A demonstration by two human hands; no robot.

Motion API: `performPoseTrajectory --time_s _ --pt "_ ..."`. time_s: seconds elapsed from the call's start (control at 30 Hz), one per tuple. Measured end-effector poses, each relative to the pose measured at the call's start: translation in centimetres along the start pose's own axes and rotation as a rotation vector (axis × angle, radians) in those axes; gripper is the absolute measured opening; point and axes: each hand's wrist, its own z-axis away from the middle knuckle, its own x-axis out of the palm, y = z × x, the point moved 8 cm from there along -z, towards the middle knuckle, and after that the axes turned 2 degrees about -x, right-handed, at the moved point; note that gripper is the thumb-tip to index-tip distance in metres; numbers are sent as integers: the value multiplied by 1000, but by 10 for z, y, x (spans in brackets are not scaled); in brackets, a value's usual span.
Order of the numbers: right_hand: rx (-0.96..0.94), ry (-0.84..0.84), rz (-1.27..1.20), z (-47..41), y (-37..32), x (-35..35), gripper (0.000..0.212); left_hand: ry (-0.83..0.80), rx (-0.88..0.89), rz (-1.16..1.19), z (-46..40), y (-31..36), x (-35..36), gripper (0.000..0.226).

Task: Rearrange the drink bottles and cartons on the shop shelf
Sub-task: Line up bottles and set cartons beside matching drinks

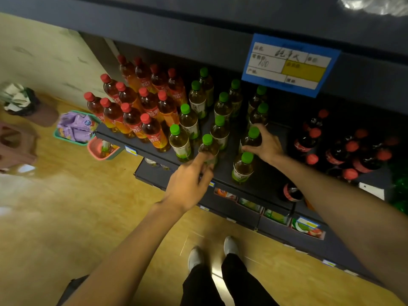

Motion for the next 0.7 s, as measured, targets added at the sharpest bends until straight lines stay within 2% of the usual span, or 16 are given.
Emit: performPoseTrajectory --time_s 0.13,0.27,0.4,0.5,0.7 --pt "-84 32 -26 16 -13 -23 70 -20 66 11 -2 12 -2 24" --pt "-148 271 -57 62 -16 -71 55 -31 187 14 -2 36 -5 27" --pt "-121 545 -74 142 -6 -119 34 -104 296 45 -1 63 12 26" --pt "-107 712 -13 207 5 -152 28 -204 348 46 4 91 37 28" --pt "60 838 16 308 55 -196 23 -339 481 85 39 148 93 29"
